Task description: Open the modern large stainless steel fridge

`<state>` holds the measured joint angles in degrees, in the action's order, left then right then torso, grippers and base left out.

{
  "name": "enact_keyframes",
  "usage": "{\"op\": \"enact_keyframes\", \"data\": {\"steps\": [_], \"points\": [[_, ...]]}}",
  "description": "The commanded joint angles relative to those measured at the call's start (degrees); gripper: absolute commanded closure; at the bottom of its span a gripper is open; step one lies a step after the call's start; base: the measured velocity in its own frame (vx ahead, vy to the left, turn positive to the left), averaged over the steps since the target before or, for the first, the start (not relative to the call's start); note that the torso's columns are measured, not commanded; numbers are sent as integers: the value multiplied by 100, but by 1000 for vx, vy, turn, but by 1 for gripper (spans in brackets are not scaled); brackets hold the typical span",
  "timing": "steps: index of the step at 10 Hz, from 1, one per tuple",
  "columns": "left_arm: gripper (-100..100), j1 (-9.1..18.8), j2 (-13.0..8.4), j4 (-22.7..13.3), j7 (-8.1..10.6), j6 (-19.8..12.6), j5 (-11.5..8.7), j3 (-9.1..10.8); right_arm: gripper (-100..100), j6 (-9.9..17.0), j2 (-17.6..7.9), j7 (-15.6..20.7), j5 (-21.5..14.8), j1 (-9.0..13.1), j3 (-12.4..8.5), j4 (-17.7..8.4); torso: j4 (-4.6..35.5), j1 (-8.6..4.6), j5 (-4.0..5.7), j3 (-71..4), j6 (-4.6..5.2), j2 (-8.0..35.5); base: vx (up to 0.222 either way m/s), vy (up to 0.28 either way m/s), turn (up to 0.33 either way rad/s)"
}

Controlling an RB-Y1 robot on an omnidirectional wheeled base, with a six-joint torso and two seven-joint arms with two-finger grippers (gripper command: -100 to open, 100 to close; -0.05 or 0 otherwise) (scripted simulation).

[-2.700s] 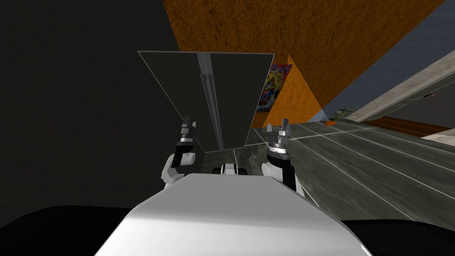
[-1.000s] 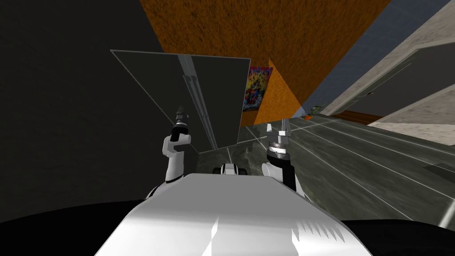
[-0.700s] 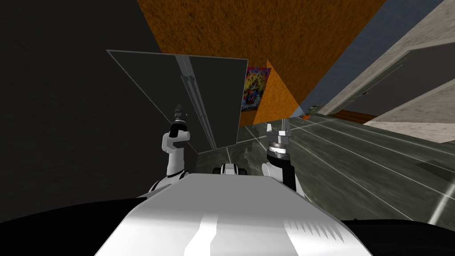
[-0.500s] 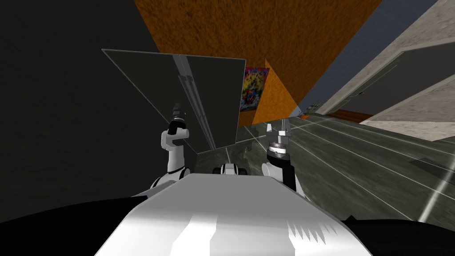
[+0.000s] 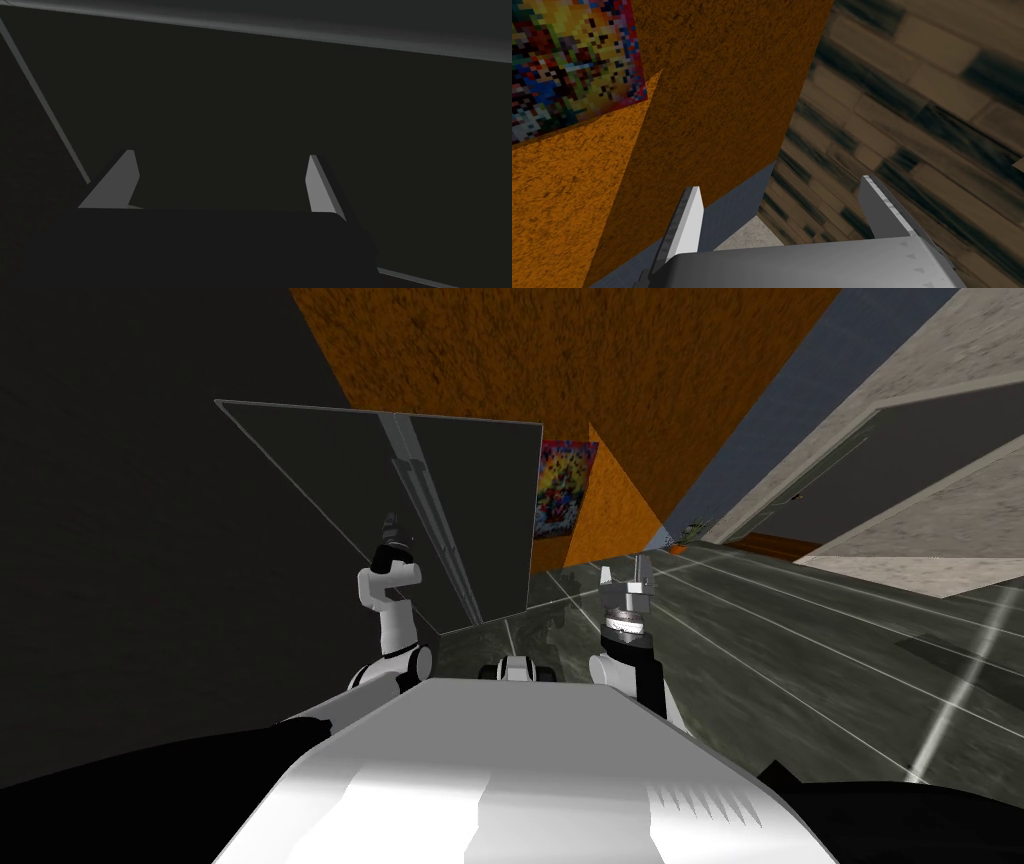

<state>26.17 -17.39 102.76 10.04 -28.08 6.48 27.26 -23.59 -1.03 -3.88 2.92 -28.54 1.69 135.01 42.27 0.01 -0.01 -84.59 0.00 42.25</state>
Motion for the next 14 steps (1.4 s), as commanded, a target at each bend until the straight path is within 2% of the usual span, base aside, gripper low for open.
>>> {"op": "enact_keyframes", "data": {"steps": [1,3,4,5,6,7,8,9,10,11,12,13,14], "points": [[-100,448,-46,-346,147,-431,26,200,0,0,0,0,0,0,0,0,1,0,0,1,0,2,-1,-46,-34],[-100,667,-46,-346,147,-499,26,200,0,0,0,0,0,0,0,0,2,0,1,2,0,4,-2,-26,-6],[-100,897,-91,-576,250,-750,29,316,0,0,0,0,0,0,0,0,2,7,-2,3,-1,5,0,-20,-16],[-100,1026,-91,-576,250,-760,29,316,0,0,0,0,0,0,0,0,1,3,-1,2,0,4,0,-25,-11],[-100,1188,-135,-806,358,-981,27,420,0,0,0,0,0,0,0,0,2,-2,1,3,0,4,1,-36,-7],[-100,1376,-135,-806,358,-1006,27,420,0,0,0,0,0,0,0,0,1,-6,2,2,1,3,5,-33,-2],[-100,1559,-179,-1035,471,-1231,21,512,0,0,0,0,0,0,0,0,1,-5,2,1,1,2,9,-36,0],[-100,1723,-179,-1035,471,-1237,21,512,0,0,0,0,0,0,0,0,0,-3,1,1,0,2,9,-28,4],[-100,1903,-222,-1263,588,-1453,12,594,0,0,0,0,0,0,0,0,1,1,1,2,0,3,13,-26,14],[-100,2060,-222,-1263,588,-1453,12,594,0,0,0,0,0,0,0,0,0,2,-1,0,3,0,3,-23,32],[-100,2221,-263,-1487,707,-1654,-1,665,0,0,0,0,0,0,-1,0,3,-4,8,-6,16,-6,0,-20,21],[-100,2375,-263,-1487,707,-1654,-1,665,0,0,0,0,0,0,0,0,2,-13,12,-10,20,-12,2,-16,20],[-100,2542,-303,-1705,827,-1841,-15,727,0,0,0,0,0,0,-1,0,4,-20,18,-16,28,-19,8,-19,32]]}}
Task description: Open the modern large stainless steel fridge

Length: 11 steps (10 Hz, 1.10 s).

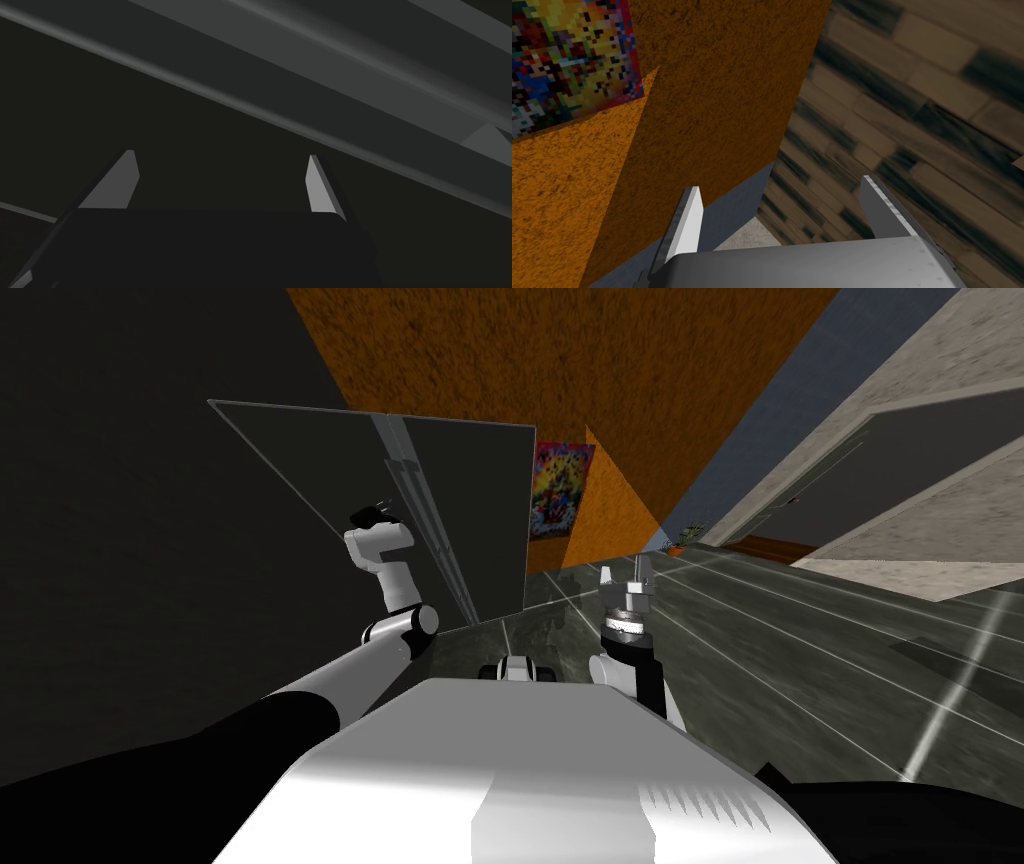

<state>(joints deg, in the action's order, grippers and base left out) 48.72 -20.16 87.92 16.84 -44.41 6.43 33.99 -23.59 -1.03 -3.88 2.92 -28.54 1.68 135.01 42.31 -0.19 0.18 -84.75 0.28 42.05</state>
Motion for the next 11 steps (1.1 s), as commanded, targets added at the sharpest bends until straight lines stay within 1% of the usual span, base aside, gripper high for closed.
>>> {"op": "enact_keyframes", "data": {"steps": [1,2,3,4,5,6,7,8,9,10,11], "points": [[-100,446,-26,-221,147,-208,-10,55,0,0,0,0,0,0,0,0,-1,-9,5,-6,6,-8,7,-15,40],[-100,620,-65,-431,267,-383,-26,110,0,0,0,0,0,0,0,0,2,-18,15,-13,23,-17,7,-13,40],[-100,749,-65,-431,267,-383,-26,110,0,0,0,0,0,0,0,0,2,-27,20,-19,29,-24,10,-9,24],[-100,905,-104,-633,386,-545,-44,158,0,0,0,0,0,0,0,0,6,-38,28,-20,37,-25,20,-12,41],[-100,1039,-104,-633,386,-545,-44,158,0,0,0,0,0,0,0,0,5,-50,34,-24,47,-31,12,-11,32],[-100,1195,-142,-824,503,-697,-63,201,0,0,0,0,0,0,0,0,8,-62,42,-26,58,-31,17,-19,35],[-100,1316,-142,-824,503,-697,-63,201,0,0,0,0,0,0,0,0,8,-72,46,-27,61,-33,12,-12,31],[-100,1467,-180,-1006,618,-838,-82,239,0,0,0,0,0,0,0,0,10,-75,50,-28,67,-33,13,-2,49],[-100,1580,-180,-1006,618,-838,-82,239,0,0,0,0,0,0,0,0,11,-79,53,-29,72,-35,20,0,21],[-100,1580,-180,-1006,618,-838,-82,239,0,0,0,0,0,0,0,0,14,-89,60,-31,80,-37,14,2,-9],[-100,1721,-220,-1175,728,-970,-101,273,0,0,0,0,0,0,0,0,14,-98,66,-33,86,-37,10,-11,48]]}}
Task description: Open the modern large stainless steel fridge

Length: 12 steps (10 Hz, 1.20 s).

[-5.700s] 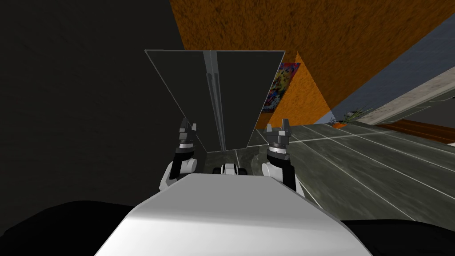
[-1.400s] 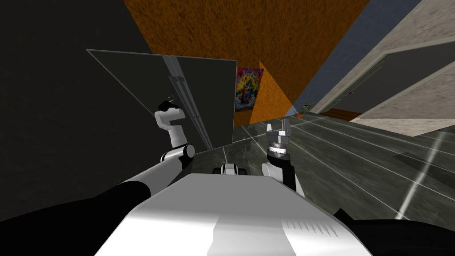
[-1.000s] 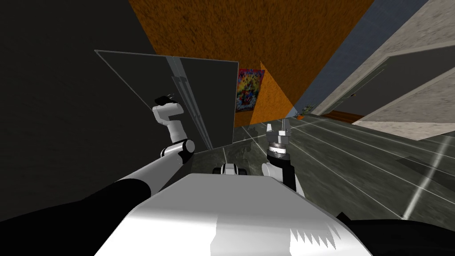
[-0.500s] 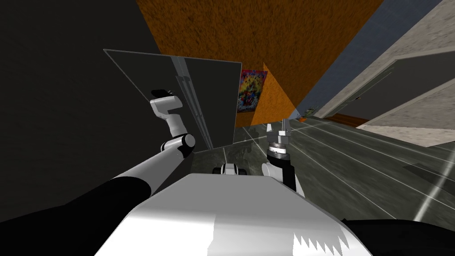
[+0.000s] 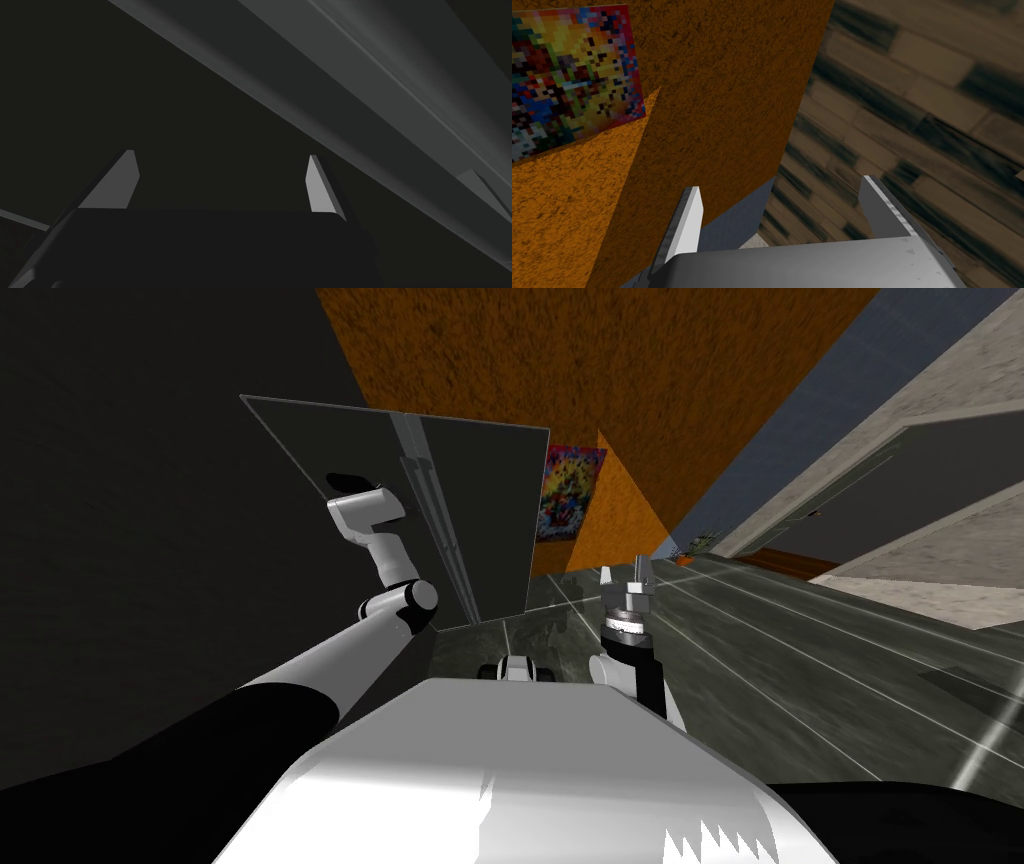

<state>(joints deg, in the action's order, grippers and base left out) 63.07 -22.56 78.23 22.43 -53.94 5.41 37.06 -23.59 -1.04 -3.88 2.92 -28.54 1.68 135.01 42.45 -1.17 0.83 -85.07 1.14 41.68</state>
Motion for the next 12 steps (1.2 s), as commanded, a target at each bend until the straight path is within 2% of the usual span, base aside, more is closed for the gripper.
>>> {"op": "enact_keyframes", "data": {"steps": [1,4,5,7,8,10,11,12], "points": [[-100,383,20,-207,169,-17,0,-35,0,0,0,0,0,0,0,0,-3,-9,3,-5,4,-6,8,-13,35],[-100,395,20,-207,169,-17,0,-35,0,0,0,0,0,0,0,0,7,-20,13,0,13,2,-1,3,-2],[-100,561,-20,-364,274,-139,-19,-4,0,0,0,0,0,0,0,0,8,-28,19,-4,22,-3,-7,-5,39],[-100,628,-20,-364,274,-139,-19,-4,0,0,0,0,0,0,0,0,7,-37,24,-9,25,-11,8,-7,27],[-100,834,-58,-507,372,-252,-37,25,0,0,0,0,0,0,0,0,10,-44,28,-7,27,-8,19,-8,25],[-100,844,-58,-507,372,-252,-37,25,0,0,0,0,0,0,0,0,15,-55,36,-4,34,-2,17,6,4],[-100,991,-94,-636,463,-356,-54,51,0,0,0,0,0,0,0,0,14,-61,40,-8,44,-5,11,-2,50],[-100,1041,-94,-636,463,-356,-54,51,0,0,0,0,0,0,0,0,14,-70,45,-12,47,-11,3,-9,0]]}}
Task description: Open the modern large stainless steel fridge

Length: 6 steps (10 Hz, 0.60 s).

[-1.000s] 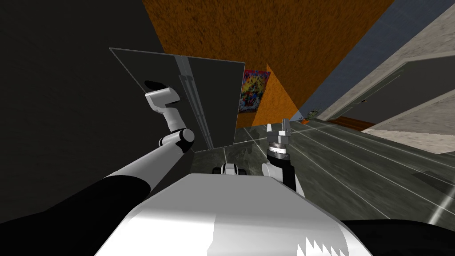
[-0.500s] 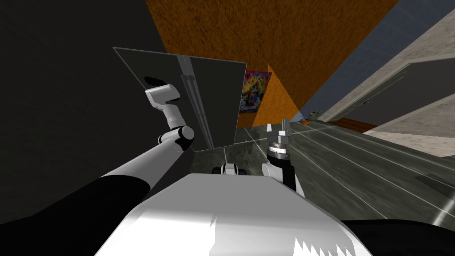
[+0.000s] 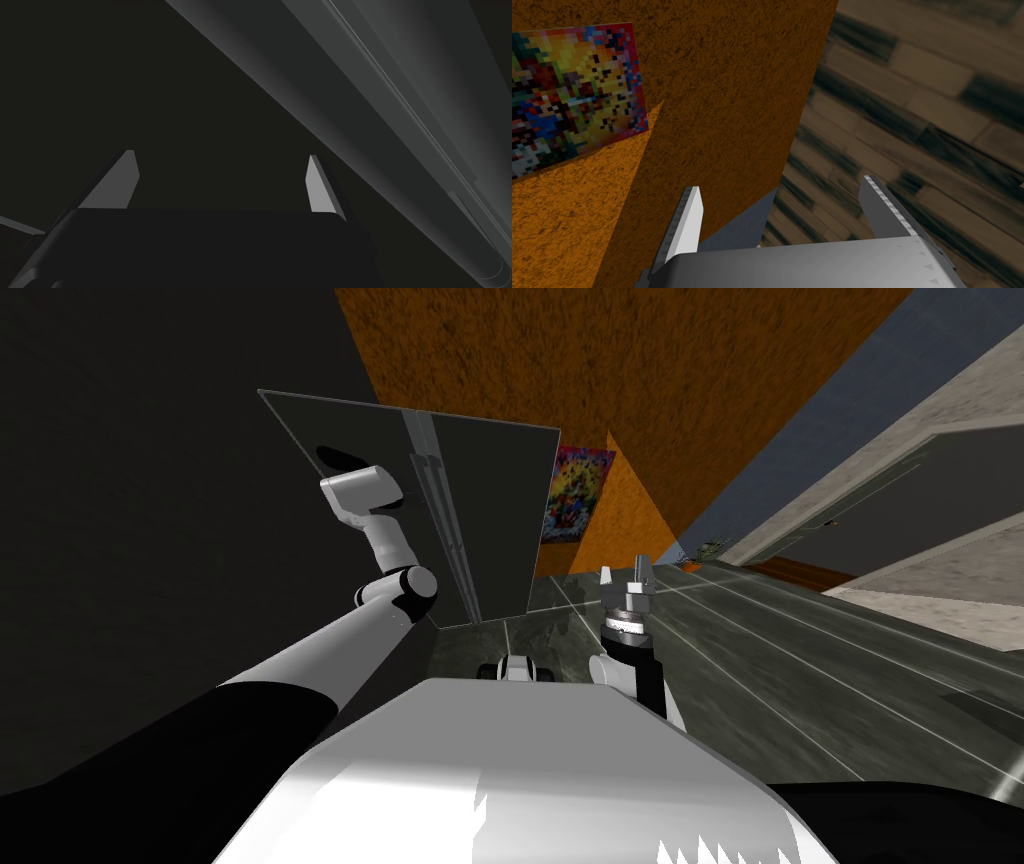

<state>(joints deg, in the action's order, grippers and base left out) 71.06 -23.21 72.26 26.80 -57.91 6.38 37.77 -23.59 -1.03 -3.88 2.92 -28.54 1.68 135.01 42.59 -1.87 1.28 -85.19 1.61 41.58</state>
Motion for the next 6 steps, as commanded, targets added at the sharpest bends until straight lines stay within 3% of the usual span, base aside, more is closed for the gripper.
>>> {"op": "enact_keyframes", "data": {"steps": [1,4,6], "points": [[-100,242,-29,-39,27,41,-150,-20,0,0,0,0,0,0,0,0,0,-5,2,0,2,0,7,-6,17],[-100,242,-29,-39,27,41,-150,-20,0,0,0,0,0,0,0,0,1,-5,3,5,4,7,0,0,-7],[-100,418,-61,-153,108,-53,-165,4,0,0,0,0,0,0,0,0,8,-13,7,11,-5,14,12,-3,41]]}}
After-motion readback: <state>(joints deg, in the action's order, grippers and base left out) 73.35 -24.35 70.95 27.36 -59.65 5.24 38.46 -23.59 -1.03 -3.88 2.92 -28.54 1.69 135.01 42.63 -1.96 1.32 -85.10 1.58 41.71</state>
